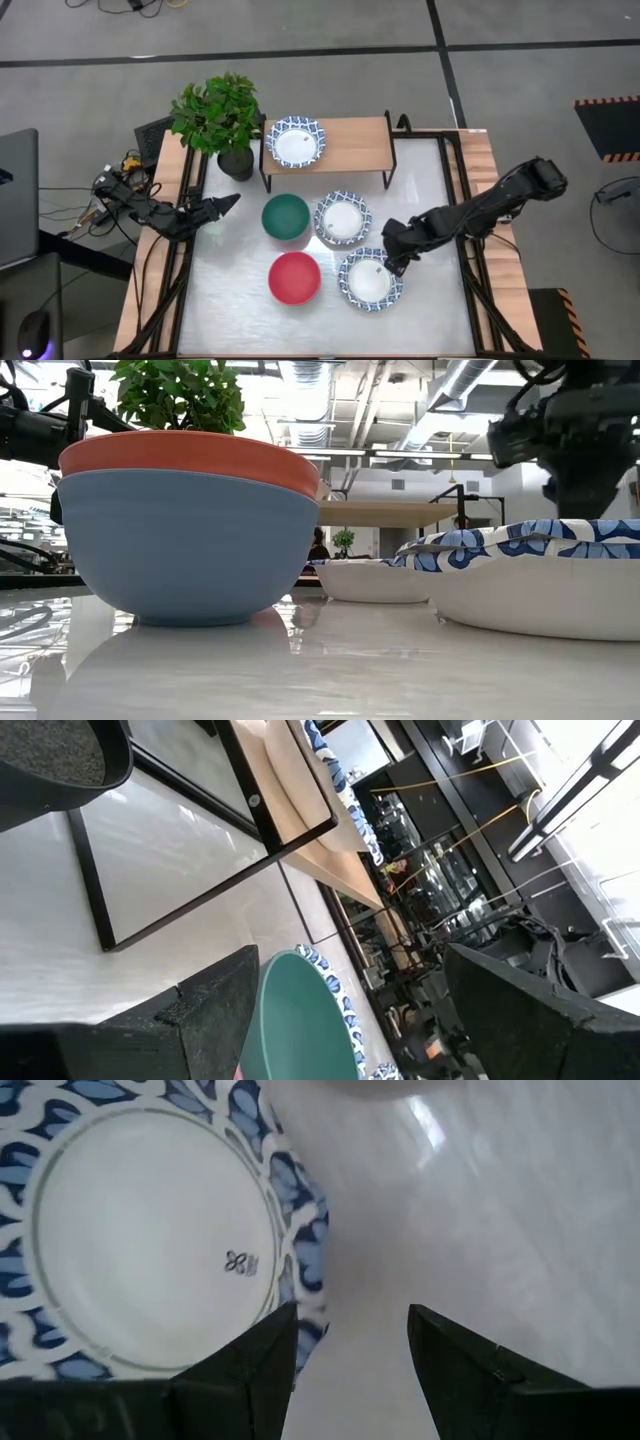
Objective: Place and stack bowls onto a shelf
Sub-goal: Stack the white bowl on top of the white bowl on the shelf
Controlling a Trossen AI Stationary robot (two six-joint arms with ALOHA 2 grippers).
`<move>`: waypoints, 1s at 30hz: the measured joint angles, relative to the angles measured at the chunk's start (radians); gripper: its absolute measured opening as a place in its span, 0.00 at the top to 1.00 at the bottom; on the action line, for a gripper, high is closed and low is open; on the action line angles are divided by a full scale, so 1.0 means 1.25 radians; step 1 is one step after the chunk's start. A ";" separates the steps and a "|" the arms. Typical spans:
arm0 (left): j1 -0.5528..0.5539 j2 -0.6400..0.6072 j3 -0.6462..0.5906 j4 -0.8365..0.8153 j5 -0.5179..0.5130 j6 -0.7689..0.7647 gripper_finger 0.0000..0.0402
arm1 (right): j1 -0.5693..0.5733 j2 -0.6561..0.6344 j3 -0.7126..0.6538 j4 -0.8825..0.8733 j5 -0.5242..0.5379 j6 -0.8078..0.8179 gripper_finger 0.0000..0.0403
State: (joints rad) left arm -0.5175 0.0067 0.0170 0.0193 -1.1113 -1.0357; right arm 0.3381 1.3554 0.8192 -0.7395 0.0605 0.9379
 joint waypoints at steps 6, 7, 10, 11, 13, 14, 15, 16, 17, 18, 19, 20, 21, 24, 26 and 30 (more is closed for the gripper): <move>0.000 0.000 0.000 0.000 0.001 -0.003 0.25 | -0.041 0.006 0.000 0.031 -0.002 -0.092 0.47; 0.000 0.000 0.000 0.000 0.002 -0.003 0.25 | -0.047 0.006 0.000 0.035 -0.002 -0.104 0.47; 0.000 0.000 0.000 0.000 0.002 -0.003 0.25 | -0.061 0.006 0.000 0.042 -0.006 -0.137 0.47; 0.000 0.000 0.000 0.000 0.002 -0.003 0.25 | -0.065 0.006 0.000 0.041 -0.006 -0.147 0.47; 0.000 0.000 0.000 0.000 0.002 -0.003 0.25 | -0.070 0.006 0.000 0.045 -0.008 -0.166 0.47; 0.000 0.000 0.000 0.000 0.002 -0.003 0.25 | -0.071 0.006 0.000 0.050 -0.010 -0.179 0.47; 0.000 0.000 0.000 0.000 0.002 -0.003 0.25 | -0.073 0.006 0.000 0.056 -0.012 -0.191 0.47; 0.000 0.000 0.000 0.000 0.002 -0.003 0.25 | -0.074 0.006 0.000 0.064 -0.014 -0.203 0.47; 0.000 0.000 0.000 0.000 0.002 -0.003 0.25 | -0.074 0.006 0.000 0.071 -0.016 -0.213 0.47; 0.000 0.000 0.000 0.000 0.002 -0.003 0.25 | -0.074 0.006 0.000 0.075 -0.017 -0.222 0.47; 0.000 0.000 0.000 0.000 0.002 -0.003 0.25 | -0.074 0.006 0.000 0.077 -0.017 -0.231 0.47; 0.000 0.000 0.000 0.000 0.002 -0.003 0.25 | -0.075 0.006 0.000 0.079 -0.017 -0.234 0.47; 0.000 0.000 0.000 0.000 0.002 -0.003 0.25 | -0.076 0.006 0.000 0.080 -0.017 -0.235 0.47; 0.000 0.000 0.000 0.000 0.002 -0.003 0.25 | -0.080 0.006 0.000 0.079 -0.017 -0.238 0.47; 0.000 0.000 0.000 0.000 0.001 0.001 0.25 | -0.080 0.006 0.000 0.079 -0.016 -0.248 0.47; 0.000 0.000 0.000 0.000 0.001 0.002 0.25 | -0.084 0.006 -0.001 0.080 -0.016 -0.255 0.47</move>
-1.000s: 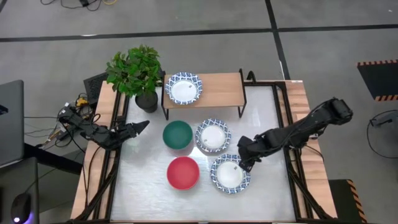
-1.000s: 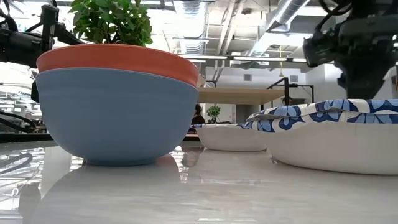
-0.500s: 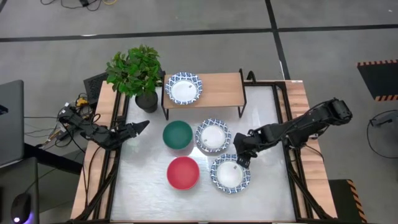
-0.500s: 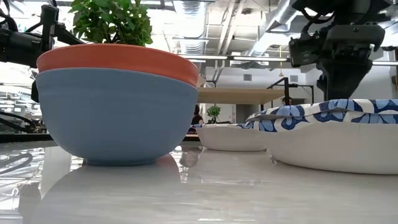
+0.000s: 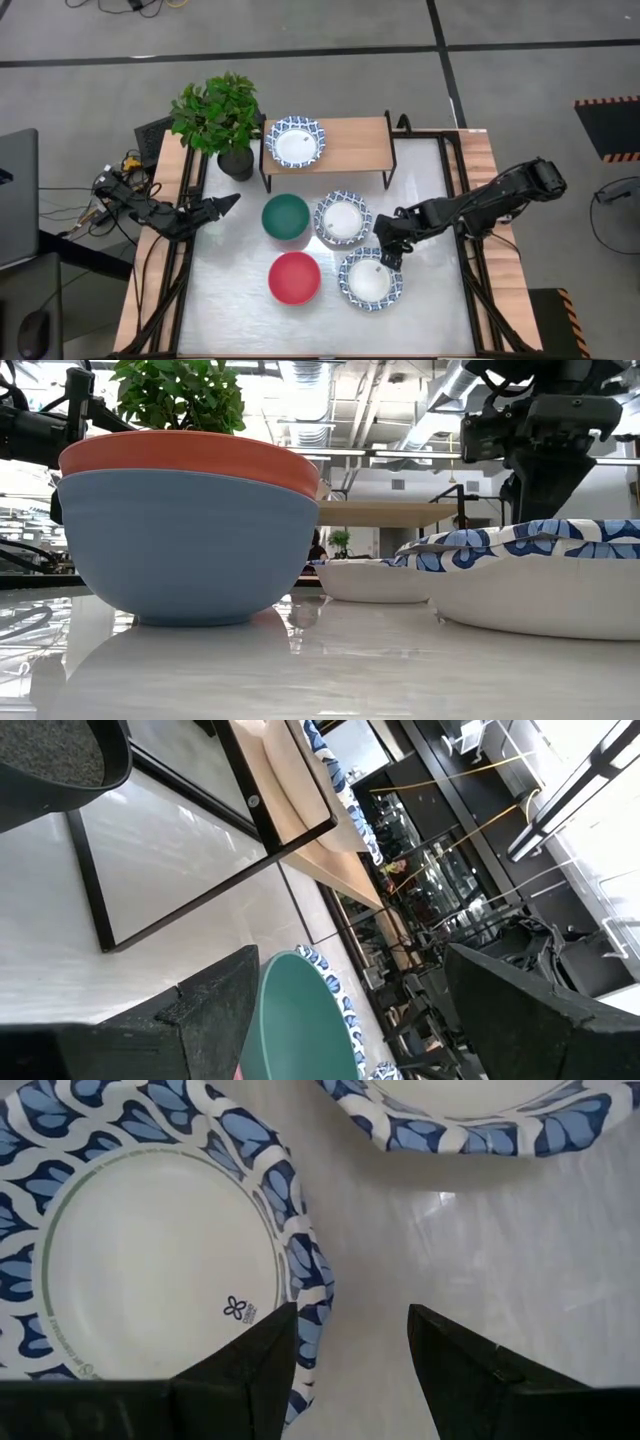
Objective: Place and stack bowls onto a shelf
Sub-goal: Stack the white bowl on top of the white bowl on the shelf
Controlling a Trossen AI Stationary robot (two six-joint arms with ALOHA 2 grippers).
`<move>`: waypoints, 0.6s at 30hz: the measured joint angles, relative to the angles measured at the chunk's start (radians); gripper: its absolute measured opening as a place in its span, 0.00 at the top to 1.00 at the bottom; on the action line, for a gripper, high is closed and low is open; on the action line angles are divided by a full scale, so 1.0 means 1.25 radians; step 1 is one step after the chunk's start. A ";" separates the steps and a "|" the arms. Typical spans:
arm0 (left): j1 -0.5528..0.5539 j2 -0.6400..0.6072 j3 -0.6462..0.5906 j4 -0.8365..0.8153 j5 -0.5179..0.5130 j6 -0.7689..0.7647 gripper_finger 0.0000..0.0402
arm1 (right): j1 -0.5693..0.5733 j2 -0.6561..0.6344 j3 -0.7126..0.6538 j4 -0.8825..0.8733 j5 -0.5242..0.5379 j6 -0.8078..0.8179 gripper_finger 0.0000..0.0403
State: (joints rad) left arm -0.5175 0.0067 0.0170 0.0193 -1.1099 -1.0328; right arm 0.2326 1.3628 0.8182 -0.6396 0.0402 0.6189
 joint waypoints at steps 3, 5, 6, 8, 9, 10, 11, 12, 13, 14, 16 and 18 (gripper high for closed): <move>0.000 0.000 0.000 0.000 -0.001 0.001 0.25 | 0.000 0.000 -0.020 0.030 -0.004 0.002 0.47; 0.000 0.000 0.000 0.000 -0.002 0.001 0.25 | 0.000 0.000 -0.032 0.053 -0.011 0.015 0.47; 0.000 0.000 0.000 0.000 -0.002 0.000 0.25 | 0.000 0.000 -0.034 0.053 -0.011 0.019 0.47; 0.000 0.000 0.000 0.000 -0.002 0.000 0.25 | -0.001 0.000 -0.034 0.053 -0.010 0.020 0.47; 0.000 0.000 0.000 0.000 -0.002 0.000 0.25 | -0.004 0.000 -0.034 0.055 -0.011 0.020 0.47; 0.000 0.000 0.000 0.000 -0.002 0.001 0.25 | -0.006 0.000 -0.034 0.055 -0.011 0.019 0.47; 0.000 0.000 0.000 0.000 -0.003 0.001 0.25 | -0.008 0.000 -0.034 0.055 -0.013 0.018 0.47; 0.000 0.000 0.000 0.000 -0.004 0.001 0.25 | -0.010 0.000 -0.034 0.057 -0.015 0.013 0.47; 0.000 0.000 0.000 0.000 -0.004 0.001 0.25 | -0.011 0.000 -0.034 0.059 -0.016 0.006 0.47; 0.000 0.000 0.000 0.000 -0.004 0.001 0.25 | -0.012 0.000 -0.034 0.060 -0.016 0.002 0.48; 0.000 0.000 0.000 0.000 -0.004 0.000 0.25 | -0.016 0.000 -0.034 0.060 -0.022 -0.005 0.48; 0.000 0.000 0.000 0.000 -0.004 0.000 0.25 | -0.017 0.000 -0.034 0.060 -0.033 -0.006 0.50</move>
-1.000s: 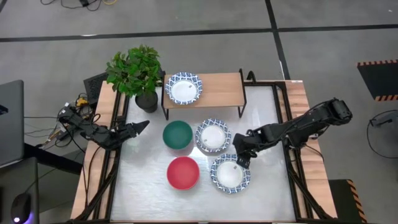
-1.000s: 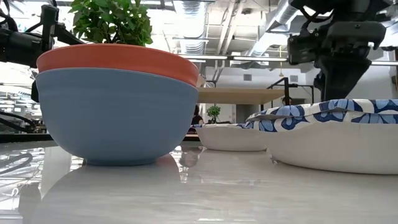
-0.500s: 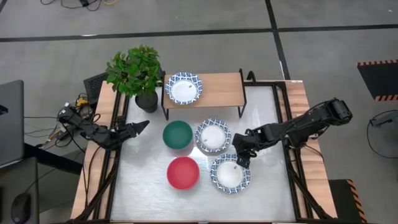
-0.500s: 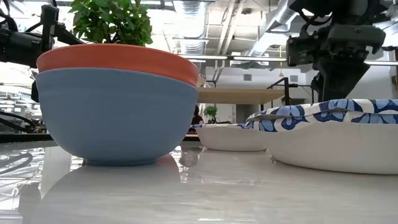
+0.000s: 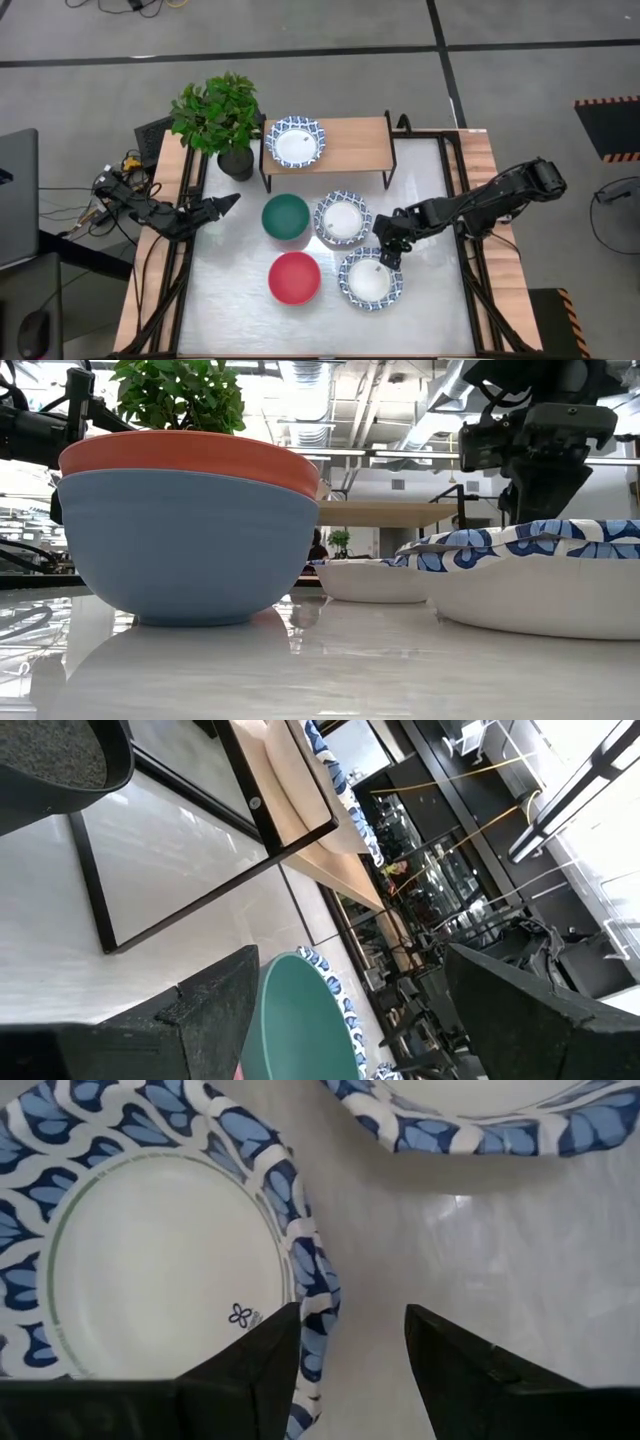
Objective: Place and stack bowls onto a shelf
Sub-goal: Stack the white bowl on top of the white bowl on the shelf
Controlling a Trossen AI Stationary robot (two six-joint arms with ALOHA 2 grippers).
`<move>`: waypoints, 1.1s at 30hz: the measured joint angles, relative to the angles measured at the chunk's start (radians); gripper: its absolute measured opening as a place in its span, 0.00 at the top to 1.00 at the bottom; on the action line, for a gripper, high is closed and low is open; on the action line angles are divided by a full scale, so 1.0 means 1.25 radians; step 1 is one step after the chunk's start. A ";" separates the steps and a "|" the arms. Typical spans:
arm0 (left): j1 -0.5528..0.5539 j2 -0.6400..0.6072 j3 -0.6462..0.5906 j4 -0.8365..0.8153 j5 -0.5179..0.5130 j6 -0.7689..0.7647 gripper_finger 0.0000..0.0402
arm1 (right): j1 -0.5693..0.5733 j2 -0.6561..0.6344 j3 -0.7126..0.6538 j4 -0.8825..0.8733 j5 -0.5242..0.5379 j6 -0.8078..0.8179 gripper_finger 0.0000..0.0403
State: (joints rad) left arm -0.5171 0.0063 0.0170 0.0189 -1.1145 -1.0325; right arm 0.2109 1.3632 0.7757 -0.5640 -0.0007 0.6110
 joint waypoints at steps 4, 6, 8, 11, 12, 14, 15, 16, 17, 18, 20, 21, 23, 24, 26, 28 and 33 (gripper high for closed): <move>0.000 0.000 0.000 0.000 0.000 0.000 0.25 | -0.003 0.000 0.000 0.005 -0.002 -0.008 0.52; 0.000 0.000 0.000 0.000 0.000 0.000 0.25 | -0.003 0.000 0.000 0.006 -0.002 -0.008 0.54; 0.000 0.000 0.000 0.000 0.000 0.000 0.25 | -0.003 0.000 0.000 0.008 -0.003 -0.008 0.56; 0.000 0.000 0.000 -0.001 0.000 0.000 0.25 | -0.003 0.000 -0.009 0.033 -0.013 -0.012 0.60; 0.000 0.000 0.000 -0.001 0.000 0.001 0.25 | -0.004 0.000 -0.014 0.037 -0.016 -0.012 0.60; 0.000 0.000 0.000 -0.001 0.000 0.001 0.25 | -0.004 0.000 -0.016 0.037 -0.018 -0.011 0.61; 0.000 0.000 0.000 -0.001 0.000 0.001 0.25 | -0.004 0.000 -0.016 0.040 -0.018 -0.010 0.61; 0.000 0.000 0.000 -0.001 0.000 0.001 0.25 | -0.004 0.000 -0.016 0.041 -0.019 -0.009 0.61; 0.000 0.000 0.000 -0.001 0.000 0.001 0.25 | -0.004 0.000 -0.016 0.040 -0.019 -0.008 0.60; 0.000 0.000 0.000 -0.001 0.000 0.002 0.25 | -0.003 0.000 -0.016 0.039 -0.019 -0.008 0.59; 0.000 0.000 0.000 -0.001 0.000 0.003 0.25 | -0.003 0.000 -0.016 0.040 -0.019 -0.009 0.55; 0.000 0.000 0.000 -0.001 0.000 0.003 0.25 | -0.003 0.000 -0.016 0.039 -0.019 -0.009 0.53; 0.000 0.000 0.000 -0.001 0.000 0.003 0.25 | -0.003 0.000 -0.016 0.039 -0.020 -0.009 0.50; 0.000 0.000 0.000 -0.001 0.000 0.003 0.25 | -0.003 0.000 -0.016 0.039 -0.020 -0.011 0.49; 0.000 0.000 0.000 -0.001 0.000 0.003 0.25 | -0.003 0.000 -0.016 0.039 -0.020 -0.012 0.48; 0.000 0.000 0.000 -0.001 0.000 0.003 0.25 | -0.003 0.000 -0.016 0.039 -0.020 -0.014 0.49; 0.000 0.000 0.000 -0.001 0.000 0.003 0.25 | -0.003 0.000 -0.016 0.039 -0.025 -0.027 0.55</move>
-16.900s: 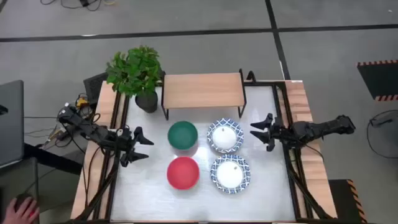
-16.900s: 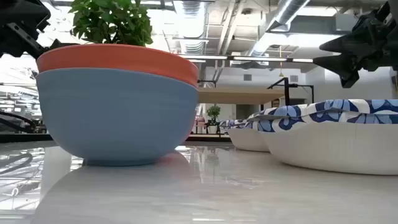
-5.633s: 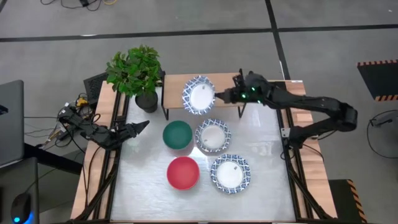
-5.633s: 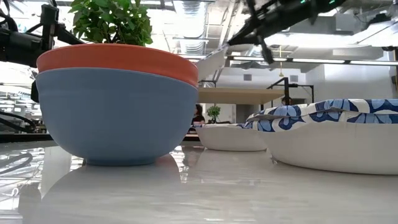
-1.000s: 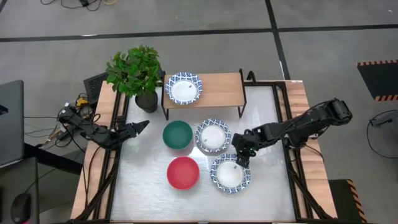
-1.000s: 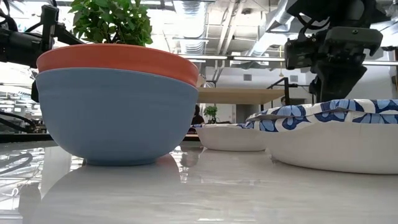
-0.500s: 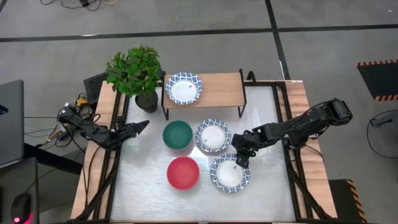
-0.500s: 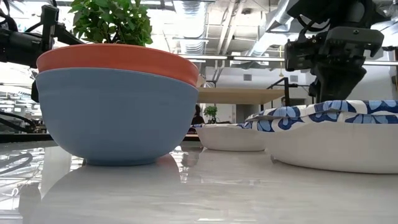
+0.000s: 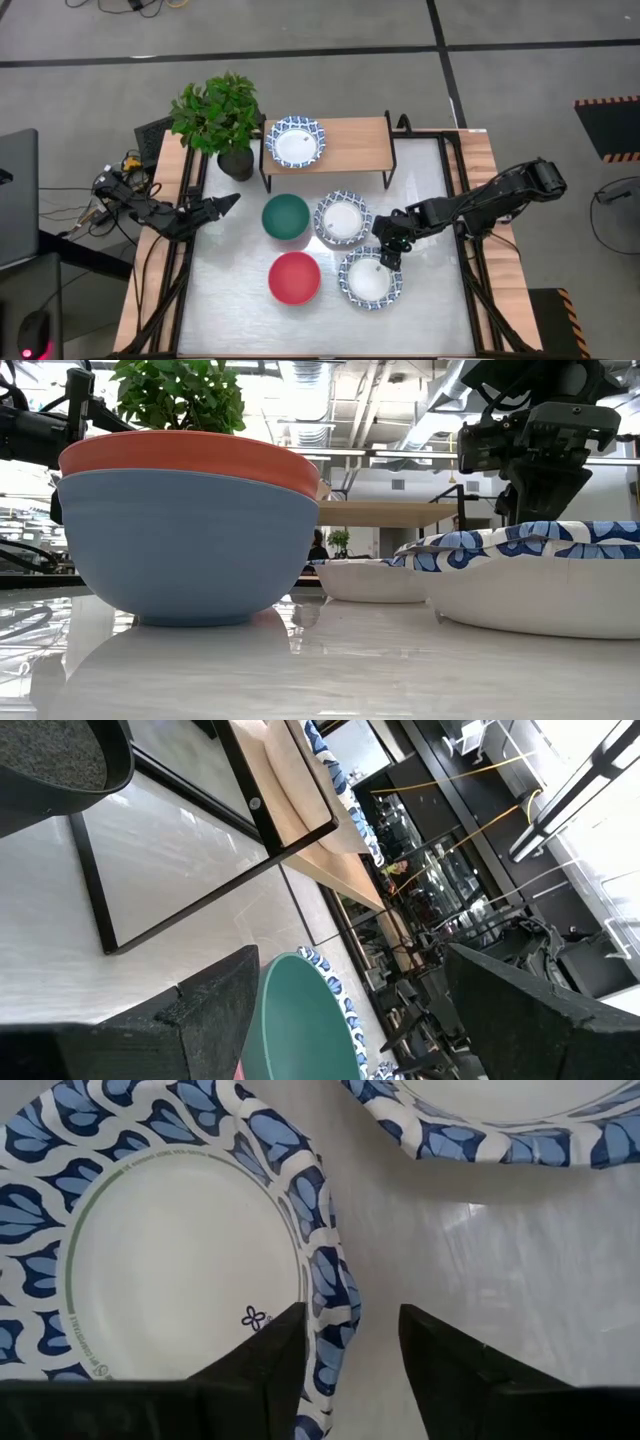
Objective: Place and stack bowls onto a shelf
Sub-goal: Stack the white bowl on top of the white bowl on the shelf
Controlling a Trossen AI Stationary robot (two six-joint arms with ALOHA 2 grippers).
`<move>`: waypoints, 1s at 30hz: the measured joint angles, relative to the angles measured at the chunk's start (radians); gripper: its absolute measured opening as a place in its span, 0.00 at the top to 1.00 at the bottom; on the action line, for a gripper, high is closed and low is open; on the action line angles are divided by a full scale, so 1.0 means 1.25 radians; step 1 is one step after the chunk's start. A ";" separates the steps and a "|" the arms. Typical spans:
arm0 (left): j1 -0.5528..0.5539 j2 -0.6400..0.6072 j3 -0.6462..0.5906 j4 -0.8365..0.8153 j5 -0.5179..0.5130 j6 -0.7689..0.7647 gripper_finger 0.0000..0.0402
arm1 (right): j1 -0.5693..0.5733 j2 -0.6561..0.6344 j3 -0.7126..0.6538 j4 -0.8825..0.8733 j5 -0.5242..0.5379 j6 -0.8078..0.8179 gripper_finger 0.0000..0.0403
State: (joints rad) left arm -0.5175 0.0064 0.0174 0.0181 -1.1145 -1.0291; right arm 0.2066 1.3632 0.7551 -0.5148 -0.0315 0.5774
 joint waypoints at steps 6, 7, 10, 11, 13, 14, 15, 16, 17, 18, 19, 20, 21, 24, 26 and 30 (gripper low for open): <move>0.000 0.000 0.000 0.000 0.000 0.000 0.25 | 0.000 0.000 0.000 0.000 0.000 -0.005 0.58; 0.000 0.000 0.000 0.000 0.000 0.000 0.25 | 0.000 0.000 0.000 0.000 0.000 -0.005 0.58; 0.000 0.000 0.000 0.000 0.000 0.000 0.25 | 0.000 0.000 0.000 0.000 0.000 -0.006 0.54; 0.000 0.000 0.000 0.000 -0.001 0.000 0.25 | 0.000 0.000 0.000 0.000 0.000 -0.007 0.53; 0.000 0.000 0.000 0.000 -0.001 0.004 0.25 | -0.003 0.000 0.000 0.000 0.000 -0.009 0.49; 0.000 0.000 0.000 0.000 -0.002 0.005 0.25 | -0.005 0.000 0.000 0.000 0.000 -0.011 0.48; 0.000 0.000 0.000 0.000 -0.002 0.008 0.25 | -0.005 0.000 0.000 0.000 0.001 -0.011 0.46; 0.000 0.000 0.000 0.000 -0.004 0.010 0.25 | -0.006 0.000 -0.002 0.004 0.002 -0.011 0.45; 0.000 0.000 0.000 0.000 -0.005 0.010 0.25 | -0.006 0.000 -0.007 0.011 0.003 -0.011 0.45; 0.000 0.000 0.000 0.000 -0.005 0.010 0.25 | -0.006 0.000 -0.011 0.014 0.003 -0.010 0.45; 0.000 0.000 0.000 0.000 -0.006 0.010 0.25 | -0.006 0.000 -0.017 0.022 0.003 -0.005 0.45; 0.000 0.000 0.000 0.000 -0.006 0.010 0.25 | -0.006 0.000 -0.022 0.033 0.003 -0.003 0.45; 0.000 0.000 0.000 0.000 -0.006 0.010 0.25 | -0.006 0.000 -0.028 0.042 0.001 -0.001 0.46; 0.000 0.000 0.000 -0.001 -0.006 0.010 0.25 | -0.006 0.000 -0.042 0.066 -0.015 0.014 0.48; 0.000 0.000 0.000 -0.001 -0.007 0.010 0.25 | -0.006 0.000 -0.043 0.067 -0.016 0.023 0.49; 0.000 0.000 0.000 -0.001 -0.011 0.011 0.25 | -0.006 0.000 -0.043 0.066 -0.016 0.035 0.54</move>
State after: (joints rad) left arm -0.5172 0.0064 0.0172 0.0167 -1.1281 -1.0157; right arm 0.1993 1.3632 0.7013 -0.4324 -0.0513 0.6209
